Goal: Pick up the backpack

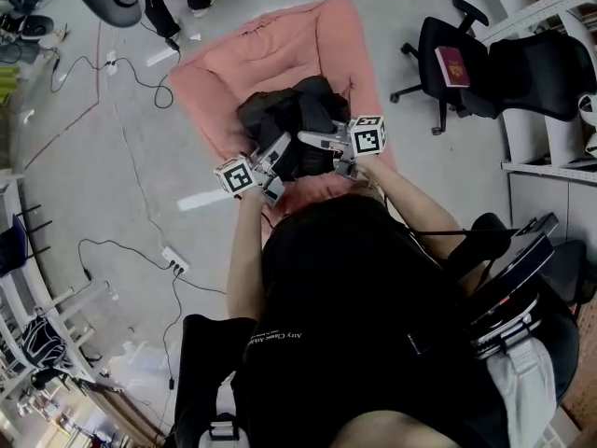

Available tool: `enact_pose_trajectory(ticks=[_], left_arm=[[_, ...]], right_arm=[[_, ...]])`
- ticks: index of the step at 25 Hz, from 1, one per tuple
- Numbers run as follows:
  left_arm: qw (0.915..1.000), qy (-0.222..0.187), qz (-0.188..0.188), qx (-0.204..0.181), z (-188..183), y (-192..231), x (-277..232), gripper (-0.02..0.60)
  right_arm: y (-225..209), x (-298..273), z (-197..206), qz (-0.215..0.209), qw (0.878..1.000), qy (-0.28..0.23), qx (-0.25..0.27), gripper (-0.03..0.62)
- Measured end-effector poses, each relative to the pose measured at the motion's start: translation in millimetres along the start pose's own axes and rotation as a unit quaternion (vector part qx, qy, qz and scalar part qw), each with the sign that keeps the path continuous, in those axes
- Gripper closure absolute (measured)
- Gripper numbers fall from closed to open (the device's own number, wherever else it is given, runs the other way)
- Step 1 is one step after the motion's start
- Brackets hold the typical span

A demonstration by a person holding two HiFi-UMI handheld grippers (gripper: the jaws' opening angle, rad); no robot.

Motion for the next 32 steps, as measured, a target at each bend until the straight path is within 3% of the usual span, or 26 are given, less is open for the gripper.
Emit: enact_pose_trajectory(ticks=[2,5,6,10,16,32], left_arm=[[1.0000,-0.006,0.002,-0.004,2,1,1,0.564],[0.9997,-0.018,-0.010,-0.012,1,0,4,0.563],[0.9992,-0.032,-0.017,-0.018,-1,-1,5,0.561],[0.9960,-0.086,-0.017,-0.020,-5,0,10,0.549],[0.9986,-0.041,-0.026,-0.024,7,-4,6,0.554],[0.9967,-0.075,0.010,-0.028,7,-31,23,0.553]], right_arm=[[-5,0,-2,0.005,1.000,-0.015,-0.013,0.453],[-4,-8,2,-0.005,1.000,0.007,-0.012,0.503],[-3,-10,6,-0.006,1.000,0.017,-0.013,0.536],[0,-12,21,-0.004,0.999,0.028,-0.030,0.553],[7,-5,15,-0.012,1.000,-0.004,-0.026,0.554],[38,9,11,-0.030,0.999,-0.039,-0.005,0.554]])
Point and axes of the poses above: the fingertips, and each gripper's own axes: x backward along the fingers, y to its left, z out of its underside, the point moved 8 cm from there along x, backward along the fingers, and after that the axes turned 2 degrees about -z, right-handed, at the moved point
